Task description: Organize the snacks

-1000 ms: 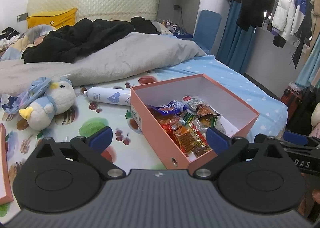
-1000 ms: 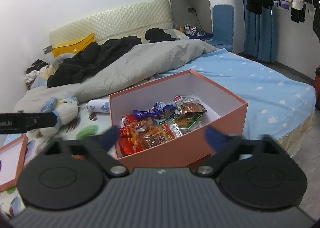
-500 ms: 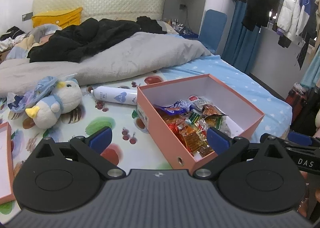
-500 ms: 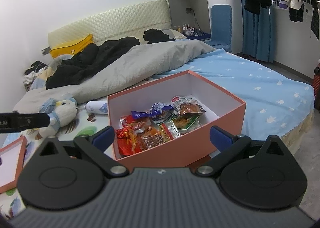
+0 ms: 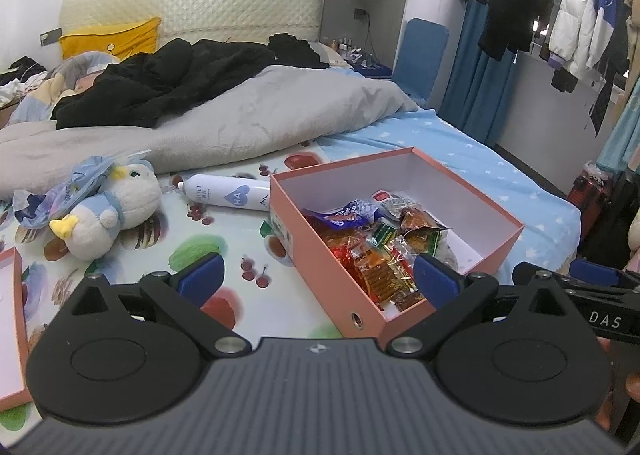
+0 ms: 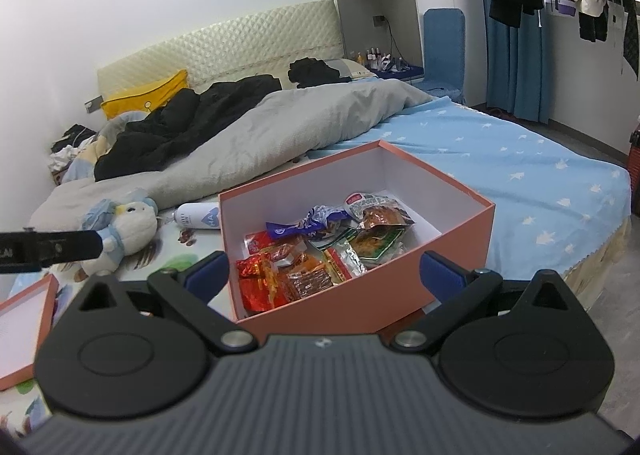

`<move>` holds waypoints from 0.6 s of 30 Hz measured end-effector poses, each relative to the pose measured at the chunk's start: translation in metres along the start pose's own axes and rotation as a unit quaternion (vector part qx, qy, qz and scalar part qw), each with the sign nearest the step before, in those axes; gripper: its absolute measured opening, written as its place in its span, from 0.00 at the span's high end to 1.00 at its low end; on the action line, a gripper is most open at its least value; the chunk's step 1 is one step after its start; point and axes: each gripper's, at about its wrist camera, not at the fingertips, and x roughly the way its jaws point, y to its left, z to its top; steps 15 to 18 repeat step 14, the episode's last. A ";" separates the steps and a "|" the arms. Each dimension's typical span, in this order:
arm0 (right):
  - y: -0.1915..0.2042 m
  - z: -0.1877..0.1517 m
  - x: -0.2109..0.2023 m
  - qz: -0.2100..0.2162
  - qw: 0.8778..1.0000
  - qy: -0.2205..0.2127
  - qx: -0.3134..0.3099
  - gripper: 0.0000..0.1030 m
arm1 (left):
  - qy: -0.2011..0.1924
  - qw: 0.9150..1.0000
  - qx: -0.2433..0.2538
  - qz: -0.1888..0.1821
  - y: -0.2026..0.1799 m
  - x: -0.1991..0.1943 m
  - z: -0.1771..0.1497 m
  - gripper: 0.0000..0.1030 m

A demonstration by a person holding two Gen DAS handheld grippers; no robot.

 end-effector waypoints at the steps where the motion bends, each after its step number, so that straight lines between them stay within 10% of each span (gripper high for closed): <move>1: 0.000 0.000 0.000 0.001 1.000 -0.001 0.000 0.00 | -0.001 1.000 0.001 -0.002 0.000 0.000 0.000 0.01; 18: 0.002 0.000 0.001 0.002 1.000 -0.002 0.000 0.00 | 0.000 1.000 -0.003 0.003 0.003 -0.003 0.003 0.01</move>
